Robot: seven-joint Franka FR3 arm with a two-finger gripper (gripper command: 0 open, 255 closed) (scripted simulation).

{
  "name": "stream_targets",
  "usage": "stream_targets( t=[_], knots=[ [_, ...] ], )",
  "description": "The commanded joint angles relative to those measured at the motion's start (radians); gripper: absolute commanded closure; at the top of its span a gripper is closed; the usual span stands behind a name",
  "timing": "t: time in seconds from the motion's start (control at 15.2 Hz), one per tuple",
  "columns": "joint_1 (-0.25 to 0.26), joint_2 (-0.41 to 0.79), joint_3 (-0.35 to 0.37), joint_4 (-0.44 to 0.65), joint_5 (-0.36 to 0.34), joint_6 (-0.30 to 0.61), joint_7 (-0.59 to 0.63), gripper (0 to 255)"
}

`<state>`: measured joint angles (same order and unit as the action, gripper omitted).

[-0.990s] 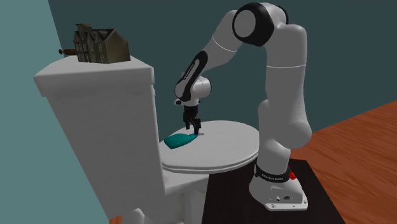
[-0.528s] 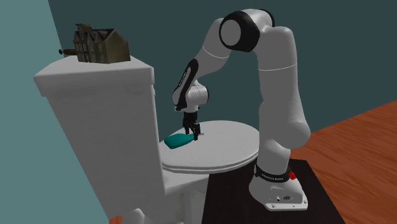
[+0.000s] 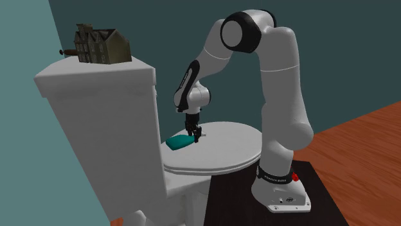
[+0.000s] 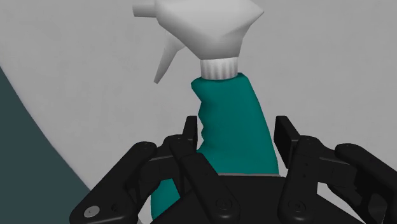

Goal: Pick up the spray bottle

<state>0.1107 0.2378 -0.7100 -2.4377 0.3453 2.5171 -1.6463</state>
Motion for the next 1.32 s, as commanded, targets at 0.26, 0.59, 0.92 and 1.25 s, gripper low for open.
stream_targets(
  t=[0.26, 0.59, 0.92, 1.25],
  knots=[
    [0.014, -0.028, -0.02, -0.002, -0.038, -0.018, 0.026, 255],
    [0.043, -0.109, -0.062, -0.001, -0.139, -0.072, 0.1, 255],
    [0.058, -0.19, -0.086, 0.008, -0.235, -0.133, 0.171, 255],
    [0.059, -0.239, -0.09, 0.017, -0.289, -0.174, 0.211, 255]
  ],
)
